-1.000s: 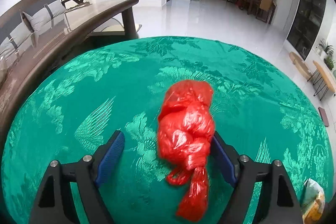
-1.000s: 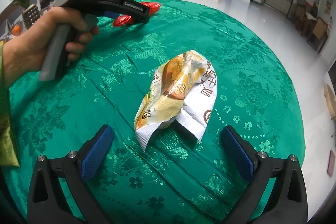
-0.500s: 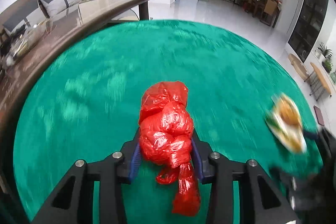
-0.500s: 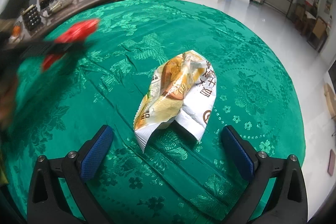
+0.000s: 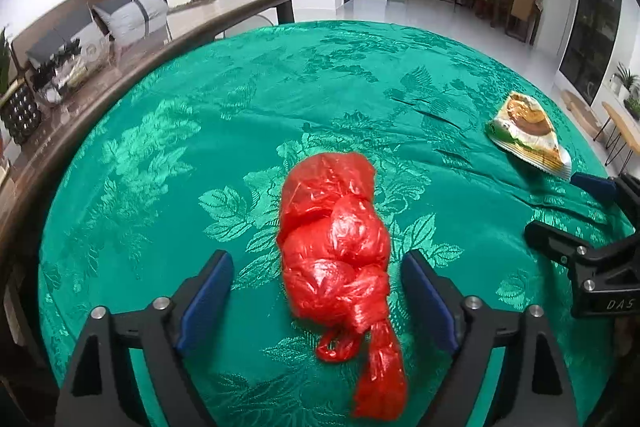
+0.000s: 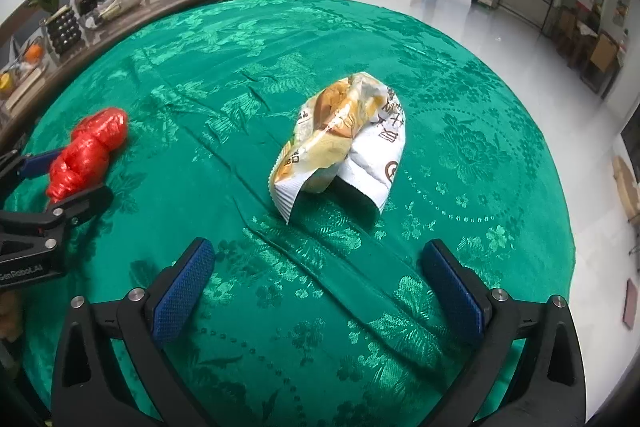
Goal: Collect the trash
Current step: 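Grasp the white-gold snack wrapper with the right tool while the left tool regrips the red bag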
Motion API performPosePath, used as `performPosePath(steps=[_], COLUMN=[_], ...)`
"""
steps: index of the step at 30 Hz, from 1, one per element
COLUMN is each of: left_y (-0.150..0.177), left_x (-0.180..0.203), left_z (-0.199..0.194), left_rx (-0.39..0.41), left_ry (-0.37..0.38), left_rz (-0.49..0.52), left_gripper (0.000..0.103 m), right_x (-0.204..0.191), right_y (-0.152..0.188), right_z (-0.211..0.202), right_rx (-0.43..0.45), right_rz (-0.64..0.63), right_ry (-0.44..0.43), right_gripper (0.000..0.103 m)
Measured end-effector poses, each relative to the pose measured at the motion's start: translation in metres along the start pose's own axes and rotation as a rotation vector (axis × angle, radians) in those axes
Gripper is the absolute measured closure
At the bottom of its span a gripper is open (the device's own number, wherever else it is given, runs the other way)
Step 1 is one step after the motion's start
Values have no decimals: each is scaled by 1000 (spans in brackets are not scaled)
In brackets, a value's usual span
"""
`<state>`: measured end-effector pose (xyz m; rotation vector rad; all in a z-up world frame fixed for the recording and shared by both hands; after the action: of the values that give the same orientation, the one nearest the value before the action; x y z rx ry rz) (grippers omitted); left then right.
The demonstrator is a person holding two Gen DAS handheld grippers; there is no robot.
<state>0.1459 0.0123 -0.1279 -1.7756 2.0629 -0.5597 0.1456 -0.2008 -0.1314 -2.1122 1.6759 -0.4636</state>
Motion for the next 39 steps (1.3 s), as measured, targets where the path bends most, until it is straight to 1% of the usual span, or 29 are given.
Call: performPosePath(steps=[3, 14, 17, 18, 20, 23, 24, 25, 27, 31, 34, 35, 37, 39], left_y=[1, 1, 1, 1, 0, -4, -5, -7, -10, -13, -15, -15, -18, -18], left_x=[-7, -5, -6, -7, -13, -29, -32, -34, -34, -24, -16, -15, -15, -15], left_z=[2, 5, 5, 4, 2, -8, -11, -14, -18, -16, -13, -12, -11, -8], left_rx=[-13, -17, -22, -34, -51, -41, -35, -31, -22, -36, -42, -40, -35, -44], left_ry=[26, 19, 31, 49, 90, 176, 209, 228, 251, 253, 231, 217, 193, 183], left_rz=[-26, -27, -23, -6, 11, -2, 1, 7, 27, 64, 65, 63, 60, 60], left_gripper=[8, 4, 4, 5, 5, 5, 5, 5, 5, 5, 6, 6, 10, 22], right_x=[0, 0, 0, 0, 6, 27, 32, 36, 36, 22, 13, 13, 15, 16], right_y=[-1, 0, 0, 0, 1, 5, 4, 1, -8, -31, -51, -56, -62, -67], right_z=[0, -1, -1, -2, -6, -16, -19, -24, -30, -30, -21, -15, -7, 0], right_rx=[2, 3, 3, 5, 16, 25, 26, 34, 46, 24, 8, -11, -31, -50], right_rz=[0, 0, 2, 2, 21, 126, 147, 150, 123, 39, 10, 9, 15, 17], right_ry=[-1, -1, -3, -8, -50, -151, -171, -174, -147, -116, -89, -74, -55, -69], right_gripper=[0, 0, 0, 0, 1, 1, 1, 1, 1, 1, 1, 2, 5, 8])
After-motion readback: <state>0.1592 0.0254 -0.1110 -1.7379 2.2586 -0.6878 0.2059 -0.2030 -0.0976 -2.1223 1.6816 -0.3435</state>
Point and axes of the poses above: each gripper's, at about its wrist camera, not at the fingertips, and z roughly the way its jaws point, x to its right, y to its underside, the point moved 1 cm from there along z, roughly the way its jaws point, and after that the axes turned 6 degrees about -x, right-handed, at the moved point
